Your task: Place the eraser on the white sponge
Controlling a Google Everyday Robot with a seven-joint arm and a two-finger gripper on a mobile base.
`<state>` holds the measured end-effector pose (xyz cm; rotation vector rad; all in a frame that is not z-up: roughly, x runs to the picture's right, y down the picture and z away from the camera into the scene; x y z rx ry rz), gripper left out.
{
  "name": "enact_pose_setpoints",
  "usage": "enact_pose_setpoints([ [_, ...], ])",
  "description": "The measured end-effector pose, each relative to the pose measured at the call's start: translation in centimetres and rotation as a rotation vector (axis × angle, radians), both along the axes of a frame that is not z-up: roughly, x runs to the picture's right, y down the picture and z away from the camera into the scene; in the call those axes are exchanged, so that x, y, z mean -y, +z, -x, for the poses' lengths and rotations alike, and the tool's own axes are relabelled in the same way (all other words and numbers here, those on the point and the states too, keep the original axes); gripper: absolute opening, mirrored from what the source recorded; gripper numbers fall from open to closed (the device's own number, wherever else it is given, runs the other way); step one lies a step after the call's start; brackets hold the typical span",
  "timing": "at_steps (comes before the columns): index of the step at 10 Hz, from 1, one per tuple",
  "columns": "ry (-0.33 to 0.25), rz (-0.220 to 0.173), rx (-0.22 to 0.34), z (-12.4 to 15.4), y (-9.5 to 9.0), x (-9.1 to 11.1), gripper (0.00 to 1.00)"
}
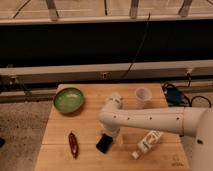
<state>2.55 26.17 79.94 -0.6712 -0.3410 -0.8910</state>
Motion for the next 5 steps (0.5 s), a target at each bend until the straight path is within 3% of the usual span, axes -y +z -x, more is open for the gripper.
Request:
enact_pose_setpoints([
  [5, 0.003, 0.026, 0.0, 0.01, 0.36, -0.31, 0.27],
])
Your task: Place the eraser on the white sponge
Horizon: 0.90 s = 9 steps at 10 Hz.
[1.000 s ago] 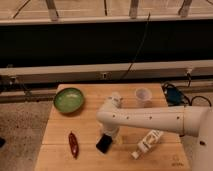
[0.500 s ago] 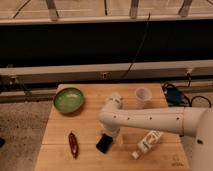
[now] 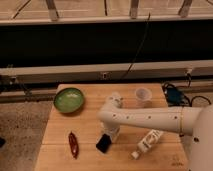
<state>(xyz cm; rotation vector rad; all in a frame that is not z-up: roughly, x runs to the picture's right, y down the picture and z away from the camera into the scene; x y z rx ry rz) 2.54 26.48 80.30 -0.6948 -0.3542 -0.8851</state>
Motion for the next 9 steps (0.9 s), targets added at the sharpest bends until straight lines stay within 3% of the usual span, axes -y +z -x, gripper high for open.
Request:
enact_pose_setpoints([
  [3, -0.001, 0.001, 0.0, 0.0, -0.1, 0.1, 0.0],
  [6, -0.002, 0.003, -0.002, -0.1, -0.2, 0.1, 0.0],
  [9, 0.0, -0.009, -0.008, -0.3, -0.2, 2.5, 0.0],
])
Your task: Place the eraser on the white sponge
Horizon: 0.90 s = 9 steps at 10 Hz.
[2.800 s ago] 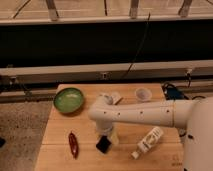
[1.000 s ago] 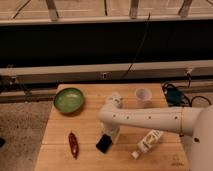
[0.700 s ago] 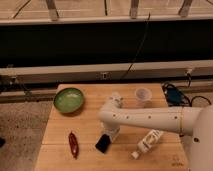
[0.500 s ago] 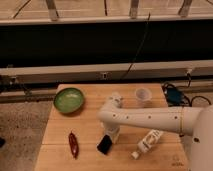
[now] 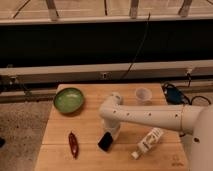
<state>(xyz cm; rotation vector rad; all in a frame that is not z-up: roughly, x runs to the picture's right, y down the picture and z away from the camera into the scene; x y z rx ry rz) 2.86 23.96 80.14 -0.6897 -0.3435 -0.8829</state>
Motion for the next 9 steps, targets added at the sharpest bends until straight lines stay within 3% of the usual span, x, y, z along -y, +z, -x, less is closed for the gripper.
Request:
enact_pose_setpoints([
  [3, 0.006, -0.002, -0.005, -0.4, 0.0, 0.2, 0.0],
  [6, 0.025, -0.009, -0.011, -1.3, 0.7, 2.6, 0.0],
  [9, 0.043, -0.008, -0.015, -2.7, 0.6, 3.1, 0.0],
])
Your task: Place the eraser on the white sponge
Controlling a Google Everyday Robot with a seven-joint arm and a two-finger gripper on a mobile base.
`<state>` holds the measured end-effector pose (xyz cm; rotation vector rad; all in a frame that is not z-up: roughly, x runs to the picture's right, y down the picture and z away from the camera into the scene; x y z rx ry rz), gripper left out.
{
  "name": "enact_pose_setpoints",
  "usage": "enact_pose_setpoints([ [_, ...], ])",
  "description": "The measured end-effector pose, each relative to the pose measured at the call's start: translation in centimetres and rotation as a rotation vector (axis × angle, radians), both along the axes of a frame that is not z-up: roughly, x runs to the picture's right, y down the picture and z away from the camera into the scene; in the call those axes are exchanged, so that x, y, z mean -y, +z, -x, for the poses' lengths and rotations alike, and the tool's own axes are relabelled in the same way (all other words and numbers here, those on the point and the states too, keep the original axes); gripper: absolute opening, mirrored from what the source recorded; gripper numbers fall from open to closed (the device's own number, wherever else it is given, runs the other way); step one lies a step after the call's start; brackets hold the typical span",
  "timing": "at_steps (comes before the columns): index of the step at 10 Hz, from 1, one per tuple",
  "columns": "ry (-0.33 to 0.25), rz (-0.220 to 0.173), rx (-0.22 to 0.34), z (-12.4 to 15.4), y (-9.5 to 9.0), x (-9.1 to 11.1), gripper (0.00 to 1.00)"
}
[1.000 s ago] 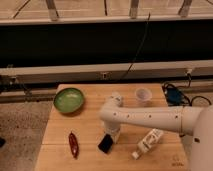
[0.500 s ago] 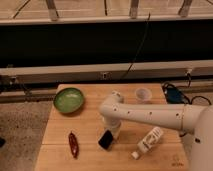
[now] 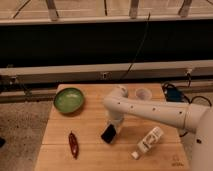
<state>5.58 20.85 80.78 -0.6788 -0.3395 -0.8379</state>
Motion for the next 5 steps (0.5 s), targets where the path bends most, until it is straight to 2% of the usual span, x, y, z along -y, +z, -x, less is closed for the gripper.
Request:
enact_pose_setpoints([
  [3, 0.026, 0.001, -0.004, -3.1, 0.3, 1.5, 0.0],
  [5, 0.041, 0.003, -0.006, -3.5, 0.3, 1.7, 0.0],
])
